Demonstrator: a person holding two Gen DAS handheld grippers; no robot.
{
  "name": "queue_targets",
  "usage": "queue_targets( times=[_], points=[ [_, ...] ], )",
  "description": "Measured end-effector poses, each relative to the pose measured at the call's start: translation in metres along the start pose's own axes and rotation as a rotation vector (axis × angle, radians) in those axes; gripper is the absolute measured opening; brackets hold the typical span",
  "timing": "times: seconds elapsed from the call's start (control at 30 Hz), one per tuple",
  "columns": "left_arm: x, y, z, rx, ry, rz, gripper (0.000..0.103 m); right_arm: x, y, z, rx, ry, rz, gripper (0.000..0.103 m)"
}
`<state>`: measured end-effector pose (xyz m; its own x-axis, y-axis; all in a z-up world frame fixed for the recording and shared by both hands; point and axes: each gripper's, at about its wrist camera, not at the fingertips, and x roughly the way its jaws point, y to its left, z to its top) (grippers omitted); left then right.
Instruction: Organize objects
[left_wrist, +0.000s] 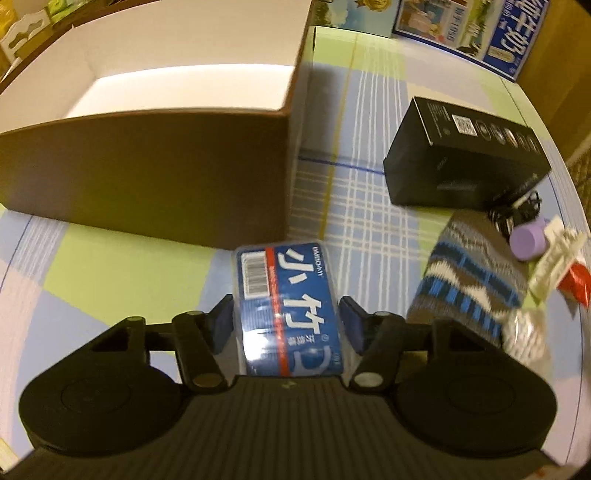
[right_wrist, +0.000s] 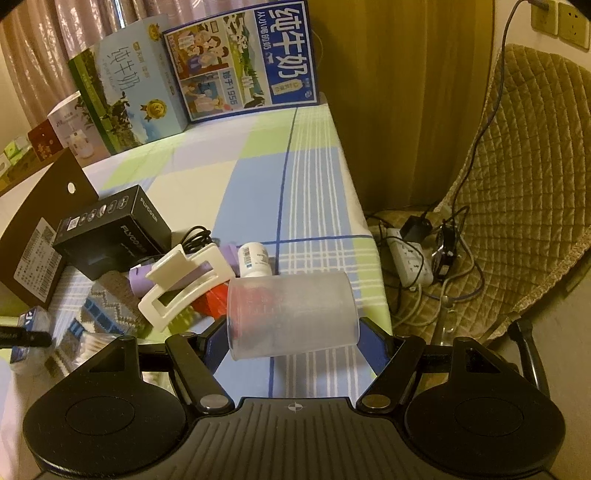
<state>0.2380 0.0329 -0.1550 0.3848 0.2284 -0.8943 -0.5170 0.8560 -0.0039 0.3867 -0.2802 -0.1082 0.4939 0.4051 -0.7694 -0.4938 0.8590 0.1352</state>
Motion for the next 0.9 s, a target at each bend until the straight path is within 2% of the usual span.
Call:
queue_targets(
  times=[0.3, 0.43, 0.63, 0.9],
  points=[
    [-0.019, 0.043, -0.023, 0.105, -0.017, 0.002, 0.054, -0.008, 0.035, -0.002, -0.022, -0.011, 0.032, 0.07],
    [-0.037, 0.069, -0.023, 0.101, -0.026, -0.024, 0.054, -0.016, 0.066, 0.001, -0.03, -0.036, 0.063, 0.07],
    [-0.074, 0.11, -0.012, 0.132, -0.077, -0.075, 0.054, -0.03, 0.13, 0.013, -0.055, -0.089, 0.15, 0.07],
    [-0.113, 0.166, 0.025, 0.13, -0.173, -0.102, 0.054, -0.029, 0.233, 0.031, -0.141, -0.143, 0.284, 0.07]
  ],
)
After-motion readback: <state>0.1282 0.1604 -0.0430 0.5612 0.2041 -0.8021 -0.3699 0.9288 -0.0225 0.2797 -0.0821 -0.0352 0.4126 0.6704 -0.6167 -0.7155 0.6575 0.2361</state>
